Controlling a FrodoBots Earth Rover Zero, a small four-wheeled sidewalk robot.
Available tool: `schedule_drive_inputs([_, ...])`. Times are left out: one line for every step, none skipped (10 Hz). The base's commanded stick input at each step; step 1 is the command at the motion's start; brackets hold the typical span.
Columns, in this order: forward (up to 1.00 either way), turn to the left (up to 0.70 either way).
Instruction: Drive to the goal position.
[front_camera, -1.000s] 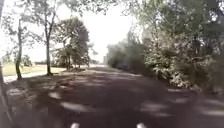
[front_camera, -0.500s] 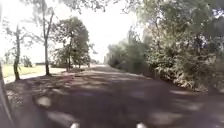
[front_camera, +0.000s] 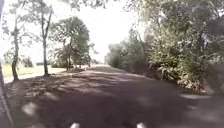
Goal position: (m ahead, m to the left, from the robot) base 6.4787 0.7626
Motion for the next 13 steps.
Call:
schedule_drive_inputs([0.70,0.00])
schedule_drive_inputs([0.70,0.00])
schedule_drive_inputs([0.70,0.00])
schedule_drive_inputs([0.70,0.00])
schedule_drive_inputs([0.70,0.00])
schedule_drive_inputs([0.70,0.00])
schedule_drive_inputs([0.70,0.00])
schedule_drive_inputs([0.70,0.00])
schedule_drive_inputs([0.70,0.00])
schedule_drive_inputs([0.70,0.00])
schedule_drive_inputs([0.70,0.00])
schedule_drive_inputs([0.70,0.00])
schedule_drive_inputs([0.70,0.00])
